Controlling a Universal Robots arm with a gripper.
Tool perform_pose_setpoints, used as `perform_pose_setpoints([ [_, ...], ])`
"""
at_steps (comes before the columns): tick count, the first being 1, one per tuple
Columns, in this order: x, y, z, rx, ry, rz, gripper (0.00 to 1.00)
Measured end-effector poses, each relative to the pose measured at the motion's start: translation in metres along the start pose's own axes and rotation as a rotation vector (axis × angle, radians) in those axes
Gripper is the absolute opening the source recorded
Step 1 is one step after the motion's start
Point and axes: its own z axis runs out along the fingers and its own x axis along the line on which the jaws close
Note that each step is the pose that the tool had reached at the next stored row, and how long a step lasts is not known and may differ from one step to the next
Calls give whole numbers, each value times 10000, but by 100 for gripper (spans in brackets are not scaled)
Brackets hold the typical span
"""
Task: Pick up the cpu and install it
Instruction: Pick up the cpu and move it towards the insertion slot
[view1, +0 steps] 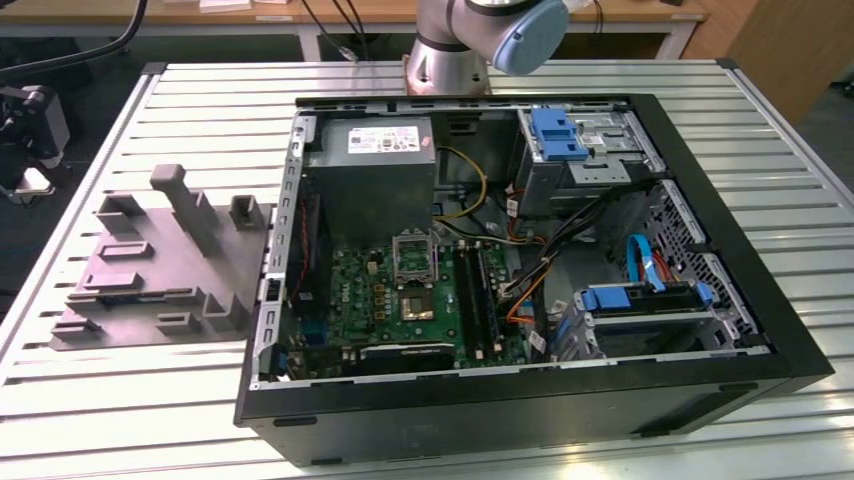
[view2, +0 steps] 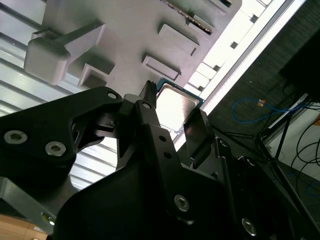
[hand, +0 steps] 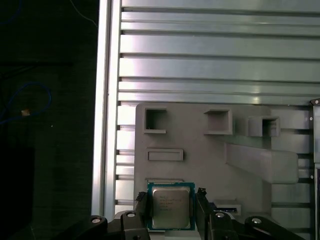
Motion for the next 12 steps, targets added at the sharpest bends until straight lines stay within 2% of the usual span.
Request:
perform_pose_setpoints([
  [5, 0, 0, -6, 1, 1, 0, 47],
  [12, 0, 4, -70, 1, 0, 0, 47],
])
